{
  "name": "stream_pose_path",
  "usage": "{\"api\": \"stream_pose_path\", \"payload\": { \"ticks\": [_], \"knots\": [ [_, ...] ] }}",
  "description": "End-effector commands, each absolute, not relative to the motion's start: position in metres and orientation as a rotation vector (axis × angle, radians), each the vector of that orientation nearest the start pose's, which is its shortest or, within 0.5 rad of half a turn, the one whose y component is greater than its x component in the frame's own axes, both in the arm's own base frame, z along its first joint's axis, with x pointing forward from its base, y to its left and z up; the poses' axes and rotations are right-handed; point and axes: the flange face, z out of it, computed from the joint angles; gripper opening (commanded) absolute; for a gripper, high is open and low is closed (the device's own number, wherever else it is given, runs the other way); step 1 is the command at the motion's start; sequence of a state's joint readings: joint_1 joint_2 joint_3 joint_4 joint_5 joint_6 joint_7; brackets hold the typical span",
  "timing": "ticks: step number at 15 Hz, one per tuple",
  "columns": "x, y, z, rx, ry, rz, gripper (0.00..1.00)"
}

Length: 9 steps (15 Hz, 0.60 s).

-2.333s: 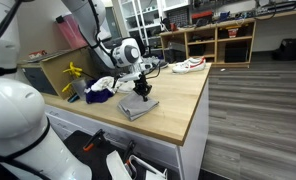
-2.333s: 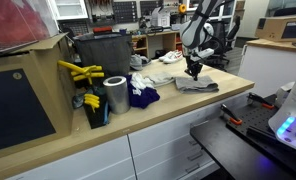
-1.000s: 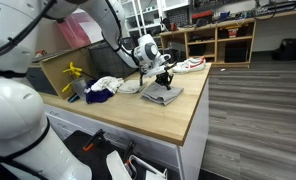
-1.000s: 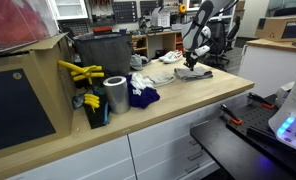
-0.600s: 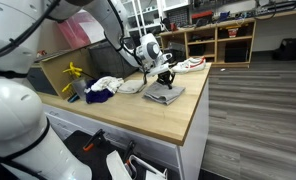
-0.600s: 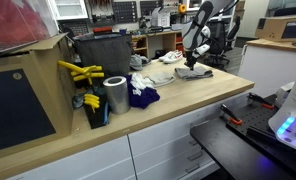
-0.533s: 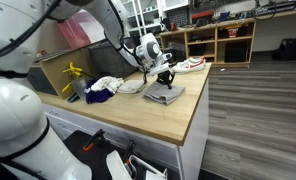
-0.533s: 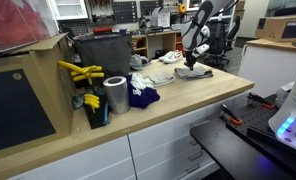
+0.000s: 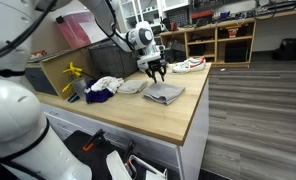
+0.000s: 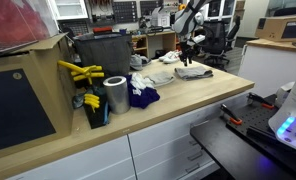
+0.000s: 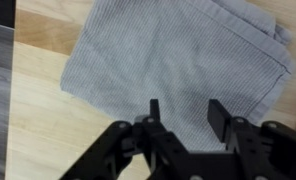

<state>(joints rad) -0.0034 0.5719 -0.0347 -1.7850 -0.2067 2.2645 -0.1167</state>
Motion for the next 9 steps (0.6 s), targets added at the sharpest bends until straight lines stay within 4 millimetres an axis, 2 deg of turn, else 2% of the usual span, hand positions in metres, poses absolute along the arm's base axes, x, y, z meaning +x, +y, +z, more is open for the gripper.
{"api": "stream_pose_path", "payload": {
  "ticks": [1, 3, 5, 9],
  "knots": [
    [0.652, -0.044, 0.264, -3.265, -0.318, 0.257, 0.84],
    [0.652, -0.06, 0.271, -3.271, -0.269, 0.293, 0.99],
    [0.65, -0.076, 0.273, -3.253, -0.219, 0.341, 1.0],
    [0.642, -0.113, 0.262, -3.195, -0.078, 0.361, 1.0]
  ]
}}
